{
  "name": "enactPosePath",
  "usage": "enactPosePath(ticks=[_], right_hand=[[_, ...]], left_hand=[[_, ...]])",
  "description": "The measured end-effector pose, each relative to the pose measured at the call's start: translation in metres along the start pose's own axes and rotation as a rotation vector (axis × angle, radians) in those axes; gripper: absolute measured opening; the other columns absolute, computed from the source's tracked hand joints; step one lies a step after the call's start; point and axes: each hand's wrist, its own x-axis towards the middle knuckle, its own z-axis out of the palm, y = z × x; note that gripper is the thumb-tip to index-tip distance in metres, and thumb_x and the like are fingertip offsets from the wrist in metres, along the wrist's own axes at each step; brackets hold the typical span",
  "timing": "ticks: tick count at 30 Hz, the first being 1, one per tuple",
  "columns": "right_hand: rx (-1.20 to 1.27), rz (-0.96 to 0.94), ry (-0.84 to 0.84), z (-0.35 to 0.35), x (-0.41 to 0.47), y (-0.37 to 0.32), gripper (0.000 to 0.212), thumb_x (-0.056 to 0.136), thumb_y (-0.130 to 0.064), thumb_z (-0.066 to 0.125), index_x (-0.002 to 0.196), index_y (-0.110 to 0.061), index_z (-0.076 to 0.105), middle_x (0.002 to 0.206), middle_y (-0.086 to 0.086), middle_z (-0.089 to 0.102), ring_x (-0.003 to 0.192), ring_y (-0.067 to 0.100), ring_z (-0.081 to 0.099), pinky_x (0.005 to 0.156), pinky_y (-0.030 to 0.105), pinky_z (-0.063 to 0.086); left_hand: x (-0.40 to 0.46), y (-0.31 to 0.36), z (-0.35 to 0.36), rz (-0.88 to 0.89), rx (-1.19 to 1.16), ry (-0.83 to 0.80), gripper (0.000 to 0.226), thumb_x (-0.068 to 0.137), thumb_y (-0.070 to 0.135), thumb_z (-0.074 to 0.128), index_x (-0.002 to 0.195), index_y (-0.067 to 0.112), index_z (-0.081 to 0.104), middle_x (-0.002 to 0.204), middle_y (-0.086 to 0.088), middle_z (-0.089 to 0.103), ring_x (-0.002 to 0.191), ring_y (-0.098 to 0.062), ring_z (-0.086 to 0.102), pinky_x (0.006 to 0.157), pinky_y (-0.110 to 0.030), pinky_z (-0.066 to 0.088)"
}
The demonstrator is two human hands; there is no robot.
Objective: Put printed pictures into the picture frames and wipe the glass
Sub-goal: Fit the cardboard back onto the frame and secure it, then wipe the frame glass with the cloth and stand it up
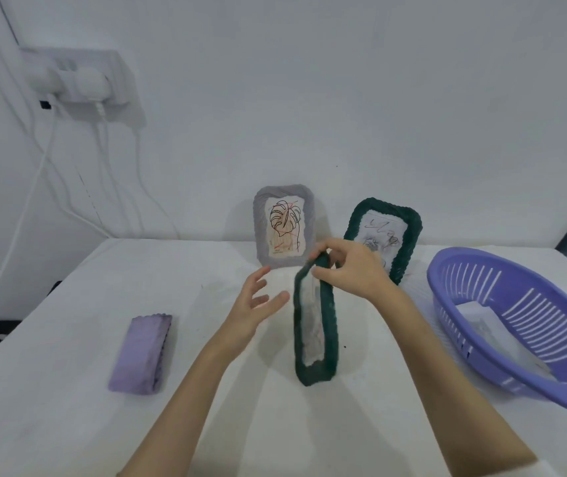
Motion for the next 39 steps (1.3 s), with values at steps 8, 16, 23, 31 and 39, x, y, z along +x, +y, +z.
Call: enactPosePath(ticks=[8,16,23,31,39], right_hand=[[0.597,0.100,-0.177,0.011,-0.022,0.031,0.033,0.080,-0.011,0.070,0.108,-0.025,0.060,0.098,0.011,0.071,0.081,0.016,0.065,0.075,0.023,0.055],[0.191,0.183,-0.265,0.061,-0.030,0.077,0.069,0.065,-0.041,0.080,0.117,-0.056,0.037,0.104,-0.006,0.053,0.102,0.015,0.043,0.093,0.037,0.026],[-0.029,0.124,-0.245,0.070,-0.027,0.090,0.075,0.070,-0.050,0.072,0.133,-0.051,0.031,0.113,-0.009,0.045,0.116,0.016,0.032,0.093,0.039,0.022],[-0.150,0.078,-0.187,0.082,-0.027,0.094,0.066,0.074,-0.043,0.069,0.133,-0.045,0.039,0.141,-0.006,0.029,0.130,0.016,0.022,0.101,0.039,0.018],[-0.187,0.072,-0.172,0.086,-0.028,0.096,0.064,0.075,-0.042,0.068,0.132,-0.046,0.038,0.144,-0.007,0.031,0.130,0.016,0.022,0.100,0.036,0.018]], left_hand=[[0.000,-0.028,-0.011,-0.068,-0.228,-0.133,0.085,0.065,-0.004,0.078,0.130,0.035,0.040,0.127,-0.006,0.051,0.111,-0.023,0.059,0.082,-0.036,0.056],[0.007,-0.050,-0.021,-0.026,0.303,-0.078,0.093,0.059,0.024,0.087,0.132,0.038,0.032,0.132,0.004,0.046,0.121,-0.019,0.046,0.099,-0.030,0.045],[0.009,-0.066,-0.024,-0.008,0.815,0.006,0.110,0.038,0.079,0.051,0.138,0.039,0.028,0.140,0.005,0.036,0.132,-0.021,0.017,0.110,-0.033,0.016],[0.001,-0.069,-0.023,0.007,0.850,0.014,0.099,0.042,0.082,0.045,0.132,0.042,0.038,0.135,-0.003,0.027,0.131,-0.019,0.014,0.110,-0.031,0.014],[-0.026,-0.056,-0.097,0.000,1.017,0.710,0.032,0.089,0.025,0.056,0.121,0.024,0.059,0.141,-0.017,0.039,0.134,-0.034,0.027,0.112,-0.041,0.018]])
